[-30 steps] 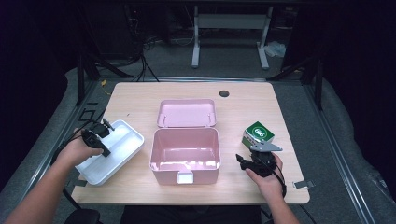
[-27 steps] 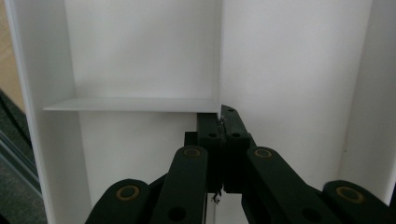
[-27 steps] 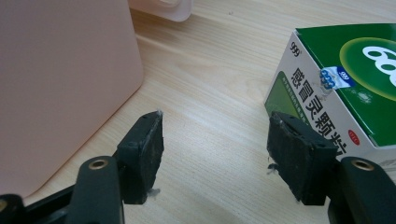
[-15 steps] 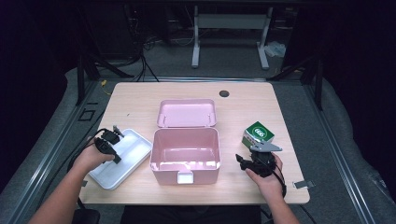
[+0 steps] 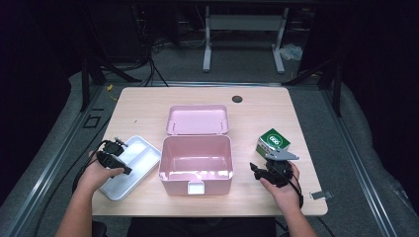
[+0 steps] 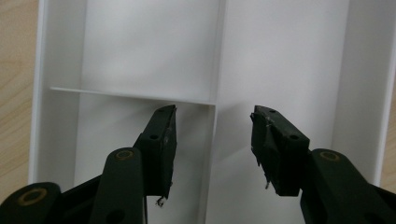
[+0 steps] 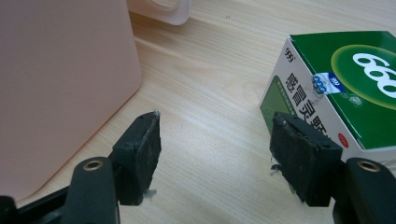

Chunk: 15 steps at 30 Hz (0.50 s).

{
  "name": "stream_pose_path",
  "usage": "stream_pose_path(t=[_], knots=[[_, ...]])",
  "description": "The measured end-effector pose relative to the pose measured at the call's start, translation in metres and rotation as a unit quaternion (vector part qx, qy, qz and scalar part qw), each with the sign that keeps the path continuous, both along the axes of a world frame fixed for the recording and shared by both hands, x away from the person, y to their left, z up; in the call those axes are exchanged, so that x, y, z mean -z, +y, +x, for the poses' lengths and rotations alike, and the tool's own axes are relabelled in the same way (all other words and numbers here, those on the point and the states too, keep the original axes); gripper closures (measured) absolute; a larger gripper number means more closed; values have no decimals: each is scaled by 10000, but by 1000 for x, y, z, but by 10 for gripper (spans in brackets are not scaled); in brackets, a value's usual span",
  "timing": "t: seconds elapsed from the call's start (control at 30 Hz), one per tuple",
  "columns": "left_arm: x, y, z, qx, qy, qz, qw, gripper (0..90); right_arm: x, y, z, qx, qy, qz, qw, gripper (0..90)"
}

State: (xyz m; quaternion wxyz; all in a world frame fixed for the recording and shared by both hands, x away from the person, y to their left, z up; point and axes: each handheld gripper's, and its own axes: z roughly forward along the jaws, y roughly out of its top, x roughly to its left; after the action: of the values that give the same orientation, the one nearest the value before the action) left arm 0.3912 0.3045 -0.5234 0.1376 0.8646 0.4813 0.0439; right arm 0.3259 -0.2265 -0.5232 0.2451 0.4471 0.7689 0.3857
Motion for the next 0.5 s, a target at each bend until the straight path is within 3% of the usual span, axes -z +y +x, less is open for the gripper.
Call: stream_pose_path(t=[0.07,0.23,0.33,0.5], knots=[[0,3,-1,-67,-49,-102,9999,485,0,1,1,-34,34,-58,10000,333],[4,3,-4,-64,0,-91,9999,458,-7,3,-1,-103,-76,-81,9999,304],[4,4,-7,-107,4,-161,9998,442,-8,4,-2,-165,83,-85,9998,204],[0,3,-7,-73,-54,-289,9995,427,-11,6,0,-292,312,-166,9990,143]])
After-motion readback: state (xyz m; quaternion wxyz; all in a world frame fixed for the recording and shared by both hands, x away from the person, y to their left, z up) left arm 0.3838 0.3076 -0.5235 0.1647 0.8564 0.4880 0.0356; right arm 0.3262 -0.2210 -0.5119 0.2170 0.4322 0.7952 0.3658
